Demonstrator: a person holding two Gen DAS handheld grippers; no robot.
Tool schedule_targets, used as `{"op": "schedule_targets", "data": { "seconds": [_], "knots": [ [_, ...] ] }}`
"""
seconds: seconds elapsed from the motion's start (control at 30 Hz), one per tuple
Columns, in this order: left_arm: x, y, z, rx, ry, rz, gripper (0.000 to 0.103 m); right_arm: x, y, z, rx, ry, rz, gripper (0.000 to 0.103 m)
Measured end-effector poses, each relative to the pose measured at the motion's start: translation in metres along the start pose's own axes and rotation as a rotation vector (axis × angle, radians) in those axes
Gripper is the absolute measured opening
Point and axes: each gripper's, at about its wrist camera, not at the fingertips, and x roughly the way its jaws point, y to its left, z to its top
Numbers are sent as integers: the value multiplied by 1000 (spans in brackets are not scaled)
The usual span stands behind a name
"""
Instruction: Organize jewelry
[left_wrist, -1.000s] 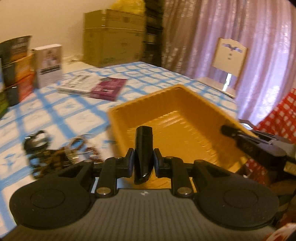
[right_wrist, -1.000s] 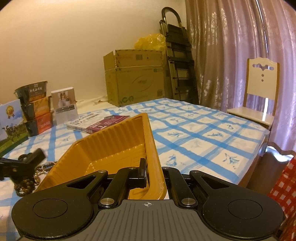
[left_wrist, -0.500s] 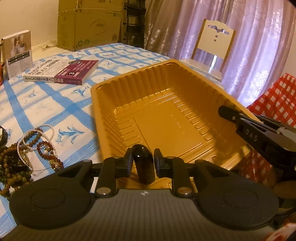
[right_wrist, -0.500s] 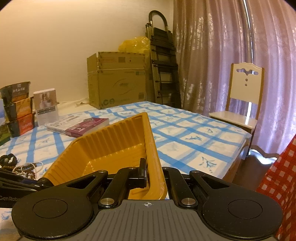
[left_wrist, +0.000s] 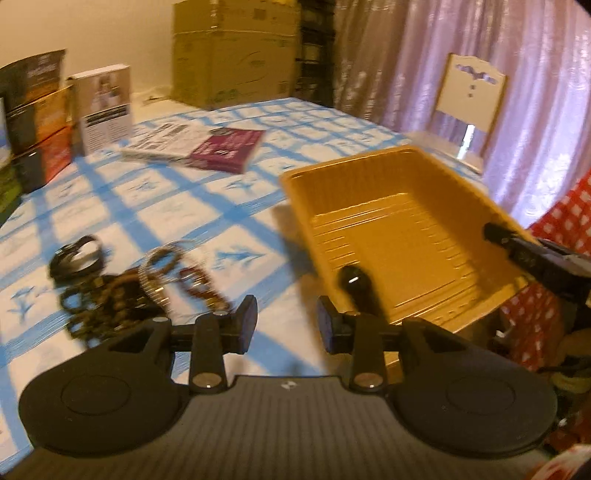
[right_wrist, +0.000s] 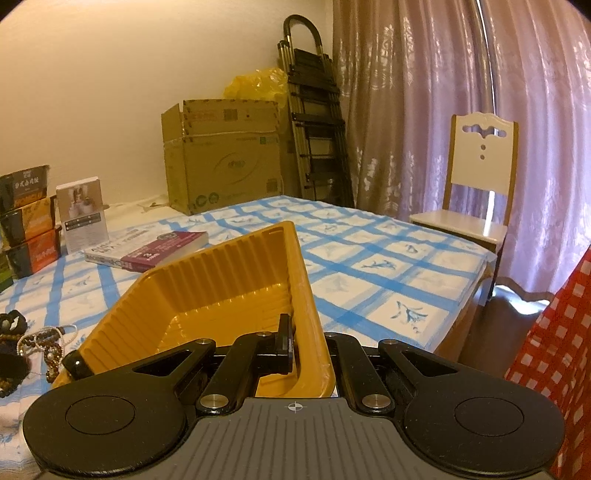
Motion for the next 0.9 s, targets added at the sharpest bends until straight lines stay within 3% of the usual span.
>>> {"op": "schedule_targets", "data": {
  "seconds": [0.33, 0.43, 0.53, 0.63, 0.9],
  "knots": [
    [28, 26, -9, 8, 53, 99, 31, 10, -7, -3, 66, 51, -23, 4],
    [38, 27, -9, 32, 60, 112, 30, 10, -2, -4, 70, 61, 5, 3],
    [48, 26, -7, 69, 64, 123, 23, 11, 2, -3, 35, 47, -3, 3],
    [56, 24, -7, 106, 61, 120, 17, 19, -14, -2, 130, 77, -15, 3],
    [76, 21, -4, 151, 71, 139, 13, 16, -16, -3, 112, 64, -10, 3]
  ]
}}
